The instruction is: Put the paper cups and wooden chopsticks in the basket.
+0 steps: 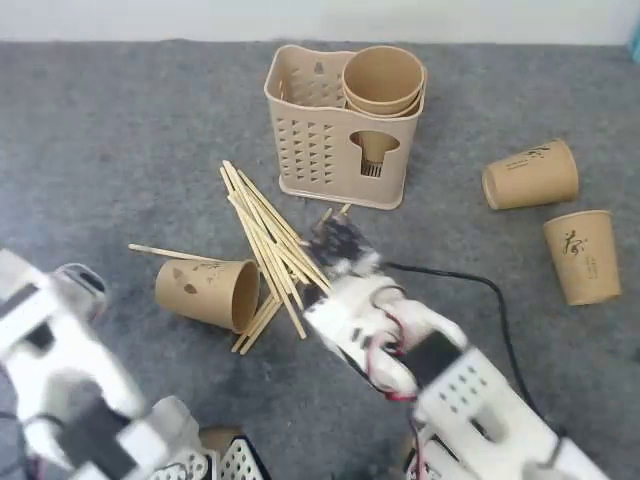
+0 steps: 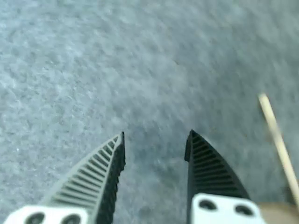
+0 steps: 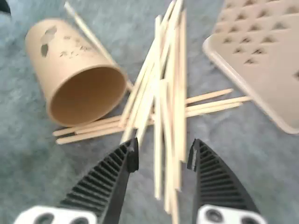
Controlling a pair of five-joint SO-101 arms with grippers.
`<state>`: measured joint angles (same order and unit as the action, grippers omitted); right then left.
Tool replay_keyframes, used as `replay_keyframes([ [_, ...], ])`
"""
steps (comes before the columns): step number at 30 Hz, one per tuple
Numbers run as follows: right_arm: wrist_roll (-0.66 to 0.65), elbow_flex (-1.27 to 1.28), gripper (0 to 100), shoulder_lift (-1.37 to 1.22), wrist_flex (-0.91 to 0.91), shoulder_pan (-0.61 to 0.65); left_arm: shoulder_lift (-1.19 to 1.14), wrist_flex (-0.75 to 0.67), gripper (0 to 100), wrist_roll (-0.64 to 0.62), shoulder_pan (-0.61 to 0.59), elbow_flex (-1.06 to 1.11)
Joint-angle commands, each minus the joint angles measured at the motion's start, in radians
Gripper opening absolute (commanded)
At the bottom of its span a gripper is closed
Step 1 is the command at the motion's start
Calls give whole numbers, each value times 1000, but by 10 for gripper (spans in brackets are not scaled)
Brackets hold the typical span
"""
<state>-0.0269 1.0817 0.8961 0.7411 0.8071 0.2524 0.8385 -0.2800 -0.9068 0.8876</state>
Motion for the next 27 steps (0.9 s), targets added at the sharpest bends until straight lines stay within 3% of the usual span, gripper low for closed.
replay_keyframes([
  [1, 15, -135, 191, -220, -76, 99, -207, -21, 197, -120, -52, -194],
  [6, 87, -262, 191, -437, -127, 193, -364, 52, 196, -160, -57, -335],
  [11, 195, -362, 191, -576, -117, 205, -422, 83, 196, -158, -55, -389],
  [21, 226, -400, 191, -529, -81, 311, -422, 83, 196, -158, -34, -390],
  [27, 226, -399, 191, -568, -222, 294, -420, 83, 196, -158, -34, -389],
])
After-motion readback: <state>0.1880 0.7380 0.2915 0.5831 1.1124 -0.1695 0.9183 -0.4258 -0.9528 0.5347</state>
